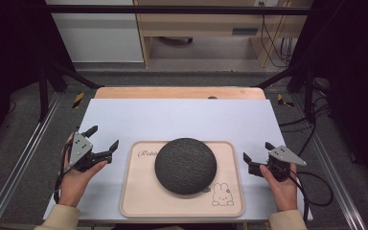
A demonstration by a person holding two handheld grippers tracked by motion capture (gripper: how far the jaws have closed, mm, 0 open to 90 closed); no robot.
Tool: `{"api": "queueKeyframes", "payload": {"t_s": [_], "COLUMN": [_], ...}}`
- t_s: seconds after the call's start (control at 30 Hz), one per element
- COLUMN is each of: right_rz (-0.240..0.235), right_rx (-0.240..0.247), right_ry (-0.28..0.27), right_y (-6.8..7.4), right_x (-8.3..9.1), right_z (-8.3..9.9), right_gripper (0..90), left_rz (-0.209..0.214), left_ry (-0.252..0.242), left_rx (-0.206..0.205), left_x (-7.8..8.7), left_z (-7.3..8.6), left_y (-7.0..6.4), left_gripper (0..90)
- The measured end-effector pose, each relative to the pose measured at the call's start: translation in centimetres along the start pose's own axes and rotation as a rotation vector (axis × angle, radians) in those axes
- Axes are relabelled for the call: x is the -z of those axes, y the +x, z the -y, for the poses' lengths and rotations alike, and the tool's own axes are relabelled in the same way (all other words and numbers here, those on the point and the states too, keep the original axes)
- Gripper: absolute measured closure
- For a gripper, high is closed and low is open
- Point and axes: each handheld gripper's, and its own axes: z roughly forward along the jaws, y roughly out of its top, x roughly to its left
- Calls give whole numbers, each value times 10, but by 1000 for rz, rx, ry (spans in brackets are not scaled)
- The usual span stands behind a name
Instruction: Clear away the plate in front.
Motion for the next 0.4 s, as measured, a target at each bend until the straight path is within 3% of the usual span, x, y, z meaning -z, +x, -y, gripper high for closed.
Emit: {"api": "queueKeyframes", "payload": {"t_s": [0.07, 0.1, 0.13, 0.17, 0.2, 0.23, 0.4], "right_rz": [-5, -6, -6, -6, -7, -7, -4], "right_rx": [0, 1, 1, 0, -2, -8, -5], "right_ry": [3, -1, -1, -5, -6, -5, 8], "right_y": [0, 0, 0, 0, 0, 0, 1], "right_x": [0, -1, -1, -1, -1, -1, -4], "right_z": [-2, -3, -3, -6, -7, -7, -5], "right_gripper": [64, 64, 64, 68, 68, 68, 63], "left_rz": [10, 17, 17, 7, 7, -7, -26], "left_ry": [-2, 9, 9, 5, 5, 6, 16], "left_rx": [15, 58, 58, 103, 103, 133, 141], "left_x": [3, 12, 12, 20, 20, 28, 34], "left_z": [1, 4, 4, 7, 7, 11, 16], "left_y": [0, -1, -1, -2, -2, -3, -5], "left_gripper": [111, 101, 100, 100, 96, 91, 76]}}
